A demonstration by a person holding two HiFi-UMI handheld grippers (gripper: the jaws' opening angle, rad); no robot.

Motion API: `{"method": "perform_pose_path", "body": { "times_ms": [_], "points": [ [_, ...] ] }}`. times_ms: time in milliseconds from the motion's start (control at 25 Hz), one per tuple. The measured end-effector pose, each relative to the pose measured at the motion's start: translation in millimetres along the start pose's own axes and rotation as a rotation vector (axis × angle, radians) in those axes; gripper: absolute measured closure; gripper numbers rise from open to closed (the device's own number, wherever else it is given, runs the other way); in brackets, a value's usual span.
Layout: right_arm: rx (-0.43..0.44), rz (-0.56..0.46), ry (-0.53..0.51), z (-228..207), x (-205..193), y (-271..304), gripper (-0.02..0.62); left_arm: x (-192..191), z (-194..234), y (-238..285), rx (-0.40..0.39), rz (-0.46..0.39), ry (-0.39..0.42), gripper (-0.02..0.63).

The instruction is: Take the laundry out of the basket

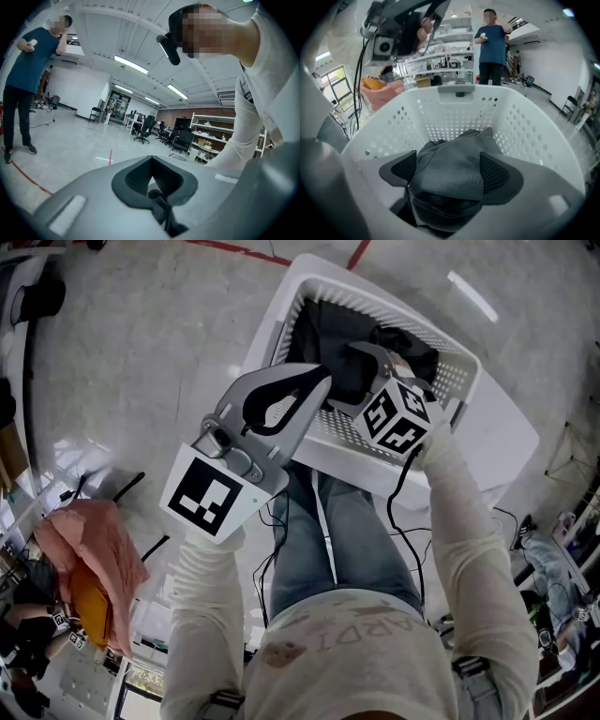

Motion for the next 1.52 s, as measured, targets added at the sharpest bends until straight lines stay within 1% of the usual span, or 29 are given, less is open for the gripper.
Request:
{"method": "perform_pose_path", "body": {
  "times_ms": [80, 200, 360, 440, 480, 520, 720, 840, 880, 1000, 1040, 1080, 1160, 1320, 1440, 1520],
  "points": [
    [-0.005, 0.062, -0.062, 3, -6, 11, 0.132, -2, 0, -2, 0.0, 0.002, -0.002, 0.606],
    [0.003, 0.136, -0.113, 1, -17, 38, 0.126, -8, 9, -3, 0.005, -0.001, -0.007, 0.606],
    [0.053, 0.213, -0.129, 0, -29, 65, 0.12, -13, 13, -4, 0.01, 0.008, -0.011, 0.606],
    [0.082, 0.261, -0.154, 1, -35, 76, 0.118, -11, 14, -5, 0.011, 0.01, -0.013, 0.606],
    [0.094, 0.286, -0.173, 1, -38, 82, 0.084, -10, 15, -6, 0.011, 0.01, -0.015, 0.606],
    [0.099, 0.307, -0.193, 2, -42, 87, 0.081, -10, 15, -6, 0.011, 0.009, -0.017, 0.606],
    [0.081, 0.361, -0.257, 1, -53, 109, 0.061, -11, 18, -4, 0.013, 0.008, -0.026, 0.606],
    [0.045, 0.372, -0.282, 3, -51, 113, 0.066, -11, 20, -4, 0.014, 0.008, -0.027, 0.606],
    [0.027, 0.378, -0.288, 4, -50, 113, 0.079, -10, 21, -4, 0.013, 0.007, -0.026, 0.606],
    [-0.019, 0.393, -0.308, 5, -48, 114, 0.145, -9, 20, -3, 0.007, 0.005, -0.026, 0.606],
    [-0.033, 0.392, -0.31, 4, -48, 113, 0.181, -8, 20, -2, 0.006, 0.004, -0.026, 0.606],
    [-0.05, 0.391, -0.308, 4, -47, 113, 0.234, -8, 19, -2, 0.004, 0.004, -0.026, 0.606],
    [-0.077, 0.392, -0.289, 3, -45, 113, 0.292, -9, 18, -1, 0.002, 0.008, -0.023, 0.606],
    [-0.088, 0.386, -0.242, 0, -44, 114, 0.344, -12, 16, 0, -0.001, 0.01, -0.023, 0.606],
    [-0.058, 0.372, -0.208, -4, -41, 110, 0.372, -14, 14, 0, -0.005, 0.011, -0.021, 0.606],
    [-0.047, 0.338, -0.155, -7, -39, 103, 0.38, -16, 11, 0, -0.008, 0.018, -0.013, 0.606]
  ]
}}
Point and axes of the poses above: the fingertips, and each gripper's own axes: y forward along the fingers, z to its left, x out of its top, the point moved 9 cm from there along -y, backward along the fingers, and after that the axes turned 7 degrees about -x, right-handed, at the moved point
